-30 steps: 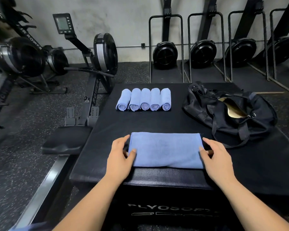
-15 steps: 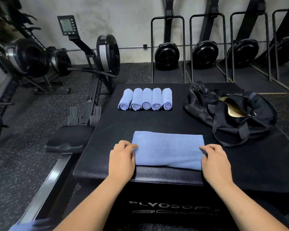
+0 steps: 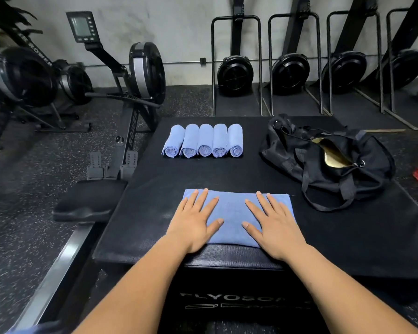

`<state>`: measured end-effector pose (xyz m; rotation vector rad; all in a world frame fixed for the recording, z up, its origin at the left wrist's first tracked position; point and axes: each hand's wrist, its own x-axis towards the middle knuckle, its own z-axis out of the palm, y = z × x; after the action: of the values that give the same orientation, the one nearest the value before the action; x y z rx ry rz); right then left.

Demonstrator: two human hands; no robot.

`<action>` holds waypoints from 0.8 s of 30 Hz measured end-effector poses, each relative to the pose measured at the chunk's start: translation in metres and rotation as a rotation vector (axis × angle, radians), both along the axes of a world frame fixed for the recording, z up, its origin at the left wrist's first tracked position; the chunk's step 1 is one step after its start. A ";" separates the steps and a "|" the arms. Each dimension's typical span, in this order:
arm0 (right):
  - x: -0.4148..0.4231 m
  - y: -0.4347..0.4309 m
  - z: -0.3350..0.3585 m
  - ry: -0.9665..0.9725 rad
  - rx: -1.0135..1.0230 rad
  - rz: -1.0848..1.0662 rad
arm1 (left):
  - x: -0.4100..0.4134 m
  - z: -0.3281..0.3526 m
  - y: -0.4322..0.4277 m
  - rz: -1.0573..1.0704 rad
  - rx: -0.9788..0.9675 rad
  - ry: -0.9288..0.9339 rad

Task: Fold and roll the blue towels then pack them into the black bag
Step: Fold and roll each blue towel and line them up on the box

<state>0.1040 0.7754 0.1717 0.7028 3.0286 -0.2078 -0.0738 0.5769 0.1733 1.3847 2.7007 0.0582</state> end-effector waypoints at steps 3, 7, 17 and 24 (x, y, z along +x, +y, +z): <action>-0.001 -0.002 0.003 -0.026 0.012 0.003 | -0.005 0.000 -0.002 -0.010 -0.004 -0.002; 0.000 -0.002 0.006 -0.054 -0.006 0.013 | -0.004 -0.001 -0.001 -0.019 0.003 0.021; -0.012 -0.016 0.017 -0.060 0.026 0.119 | 0.014 -0.015 -0.038 -0.123 0.402 0.207; -0.024 -0.053 0.003 -0.015 -0.050 -0.146 | 0.013 -0.015 -0.039 -0.071 0.427 0.163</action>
<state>0.0800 0.7222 0.1751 0.9178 2.9476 -0.2789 -0.0611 0.5376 0.1581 1.6553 2.8838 0.5701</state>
